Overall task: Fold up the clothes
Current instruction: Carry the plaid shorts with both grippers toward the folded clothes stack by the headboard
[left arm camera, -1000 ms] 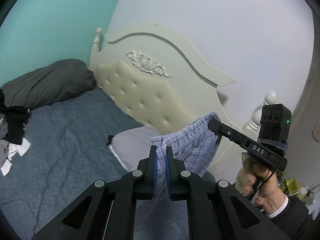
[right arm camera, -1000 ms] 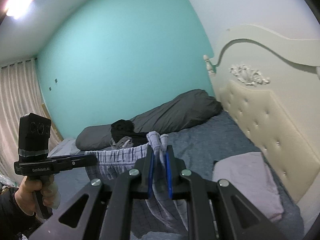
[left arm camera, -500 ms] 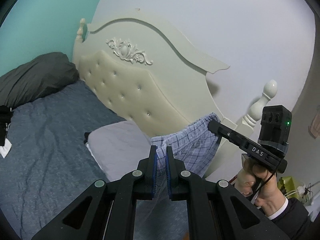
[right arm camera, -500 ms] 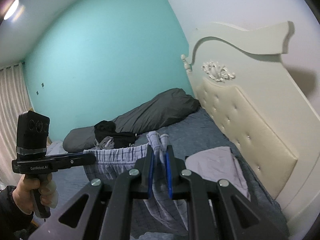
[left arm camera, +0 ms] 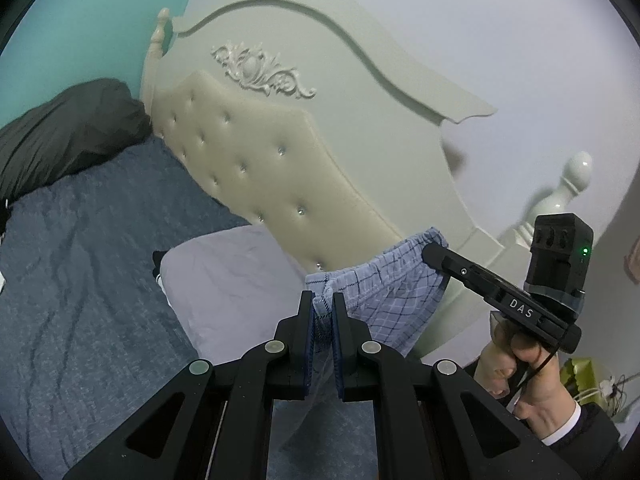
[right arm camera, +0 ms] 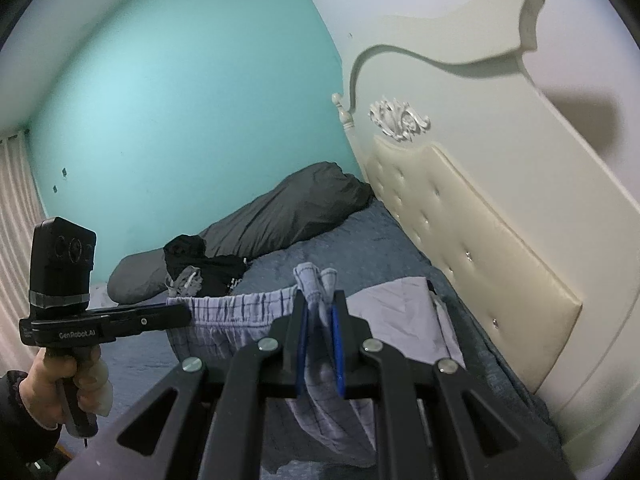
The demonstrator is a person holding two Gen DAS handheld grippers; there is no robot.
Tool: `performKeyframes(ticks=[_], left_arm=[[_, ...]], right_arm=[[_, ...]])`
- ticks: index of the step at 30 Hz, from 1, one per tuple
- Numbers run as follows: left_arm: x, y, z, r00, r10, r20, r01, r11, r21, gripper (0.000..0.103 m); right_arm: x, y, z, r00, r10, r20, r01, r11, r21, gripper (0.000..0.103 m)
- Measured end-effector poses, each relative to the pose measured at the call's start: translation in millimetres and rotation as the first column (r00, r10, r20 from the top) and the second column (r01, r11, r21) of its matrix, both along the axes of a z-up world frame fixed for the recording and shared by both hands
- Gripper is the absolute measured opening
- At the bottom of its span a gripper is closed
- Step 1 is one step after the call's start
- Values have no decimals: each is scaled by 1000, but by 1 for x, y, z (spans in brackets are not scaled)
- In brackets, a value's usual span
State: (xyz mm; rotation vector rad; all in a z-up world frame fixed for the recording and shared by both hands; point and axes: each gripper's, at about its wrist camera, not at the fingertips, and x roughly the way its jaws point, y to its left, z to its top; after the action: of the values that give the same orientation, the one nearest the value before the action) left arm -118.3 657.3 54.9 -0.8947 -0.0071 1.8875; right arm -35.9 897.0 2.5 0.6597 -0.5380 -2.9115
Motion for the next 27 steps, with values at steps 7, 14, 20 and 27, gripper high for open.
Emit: performKeyframes(ticks=[7,14,20,27], left_arm=[[-30,22,-22,1000,14,19,-13,1000,-20,8],[-65,35,-44,999,38,34,-37,998,-44,8],[-95,46,-64,997,59,47,-56,996,-67,8],[-126,57,-91,993,80,83,-72,992,-101,8]], right_arm=[[-34,17,-24,999,-14,38,14,1000,2,10],[-76,24,-39,996,-13,88,10,999,39,10],[-117,28,-49,992,-5,130,-5,997,75,10],[-157,33,-72,982,-11,189,-8,995,101,10]])
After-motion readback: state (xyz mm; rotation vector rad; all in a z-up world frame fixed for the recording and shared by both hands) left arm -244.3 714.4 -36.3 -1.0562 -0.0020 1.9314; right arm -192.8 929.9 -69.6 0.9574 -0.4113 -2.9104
